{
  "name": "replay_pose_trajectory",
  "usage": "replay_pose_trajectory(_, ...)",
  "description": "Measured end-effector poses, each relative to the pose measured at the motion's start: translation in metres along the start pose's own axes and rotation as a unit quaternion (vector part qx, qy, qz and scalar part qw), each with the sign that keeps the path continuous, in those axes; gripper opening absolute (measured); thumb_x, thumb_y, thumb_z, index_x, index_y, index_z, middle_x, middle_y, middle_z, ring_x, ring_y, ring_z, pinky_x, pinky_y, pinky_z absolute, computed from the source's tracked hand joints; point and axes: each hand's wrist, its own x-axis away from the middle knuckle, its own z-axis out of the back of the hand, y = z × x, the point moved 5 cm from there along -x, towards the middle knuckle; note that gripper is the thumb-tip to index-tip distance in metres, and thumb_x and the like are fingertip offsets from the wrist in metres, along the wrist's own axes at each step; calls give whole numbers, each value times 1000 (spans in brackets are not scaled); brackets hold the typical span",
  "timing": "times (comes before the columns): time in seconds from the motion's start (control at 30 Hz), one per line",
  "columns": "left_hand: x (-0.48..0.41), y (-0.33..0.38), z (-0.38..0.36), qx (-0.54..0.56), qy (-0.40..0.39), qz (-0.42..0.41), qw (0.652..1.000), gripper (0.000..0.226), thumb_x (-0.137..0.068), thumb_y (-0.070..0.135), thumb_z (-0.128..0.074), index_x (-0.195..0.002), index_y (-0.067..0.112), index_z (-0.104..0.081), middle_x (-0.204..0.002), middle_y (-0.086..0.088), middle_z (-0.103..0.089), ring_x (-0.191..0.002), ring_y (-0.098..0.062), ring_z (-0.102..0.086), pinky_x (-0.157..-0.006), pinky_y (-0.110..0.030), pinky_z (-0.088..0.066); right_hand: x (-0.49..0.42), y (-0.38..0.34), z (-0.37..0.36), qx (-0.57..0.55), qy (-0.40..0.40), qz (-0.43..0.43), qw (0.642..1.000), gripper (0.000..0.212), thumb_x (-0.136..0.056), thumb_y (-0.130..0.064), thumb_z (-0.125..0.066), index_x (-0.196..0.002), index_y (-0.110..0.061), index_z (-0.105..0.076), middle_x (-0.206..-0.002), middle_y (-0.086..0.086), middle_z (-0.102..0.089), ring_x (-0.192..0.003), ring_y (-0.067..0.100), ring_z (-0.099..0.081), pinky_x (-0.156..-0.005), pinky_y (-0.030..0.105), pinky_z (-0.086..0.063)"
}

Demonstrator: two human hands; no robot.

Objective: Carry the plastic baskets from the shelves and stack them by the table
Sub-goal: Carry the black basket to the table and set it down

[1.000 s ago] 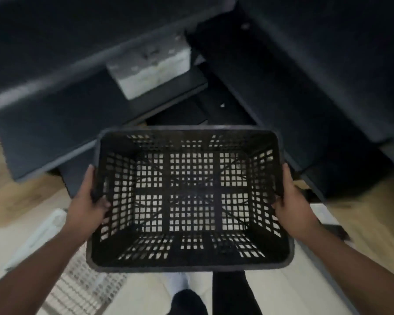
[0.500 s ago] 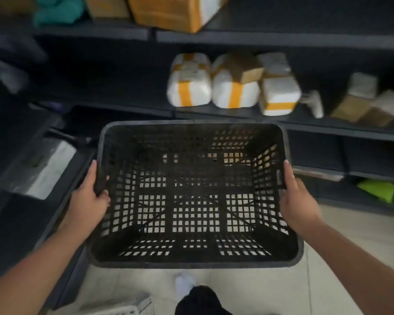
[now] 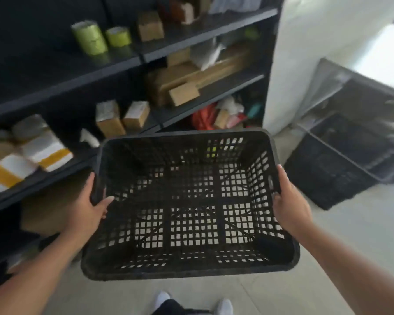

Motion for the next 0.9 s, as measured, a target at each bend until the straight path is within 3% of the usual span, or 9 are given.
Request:
replay_pose_trajectory(0.07, -16, 58, -49, 9, -33, -39, 999, 83, -89, 15, -71, -156, 34, -26, -106, -4, -69, -67, -20, -65, -51, -19, -50, -5, 45, 39, -32, 36, -52, 997, 79, -91, -3, -42, -157, -33, -9, -151, 10, -46, -126, 34, -53, -96, 44, -47)
replay_pose_trajectory(0.17, -38, 141, -119, -20, -85, -101, 991, 79, -92, 18, -68, -156, 37, -25, -93, -10, -72, -66, -21, -67, -55, -28, -47, -15, 106, 83, -72, 91, -112, 987, 74, -92, -1, -41, -156, -29, -15, -131, 16, -60, -111, 36, -60, -95, 45, -49)
replay_pose_trajectory(0.37, -92, 289, -252, -22, -164, -195, 967, 71, -97, 20, -59, -156, 38, -24, -72, -9, -68, -63, -24, -66, -56, -33, -46, -53, 191, 149, -75, 184, -174, 964, 69, -92, -4, -40, -152, -32, -21, -115, 11, -67, -94, 33, -66, -83, 50, -56)
replay_pose_trajectory(0.53, -140, 409, -367, -18, -233, -277, 932, 69, -97, 22, -58, -156, 37, -25, -67, -6, -69, -59, -23, -67, -61, -44, -57, -96, 245, 207, -77, 245, -230, 939, 69, -92, 0, -42, -151, -32, -24, -103, 8, -66, -78, 26, -63, -66, 38, -49)
replay_pose_trajectory(0.6, -147, 457, -408, -12, -260, -302, 917, 68, -97, 20, -57, -156, 35, -26, -69, -6, -69, -60, -23, -67, -60, -40, -56, -115, 267, 228, -74, 264, -247, 930, 70, -92, 1, -43, -152, -28, -24, -98, 11, -66, -73, 23, -61, -63, 36, -46)
replay_pose_trajectory(0.77, -158, 573, -510, -22, -293, -353, 889, 62, -97, 17, -57, -152, 34, -36, -65, -6, -69, -53, -21, -67, -54, -30, -48, -167, 338, 271, -57, 291, -299, 907, 71, -92, -3, -42, -155, -26, -18, -121, 14, -64, -83, 28, -60, -71, 38, -46)
replay_pose_trajectory(0.9, -160, 647, -602, -27, -317, -384, 867, 49, -96, 14, -56, -140, 33, -46, -72, -5, -71, -53, -20, -67, -57, -40, -58, -219, 402, 299, -62, 303, -308, 900, 71, -92, -4, -42, -154, -30, -19, -129, 13, -62, -85, 25, -57, -73, 38, -45)
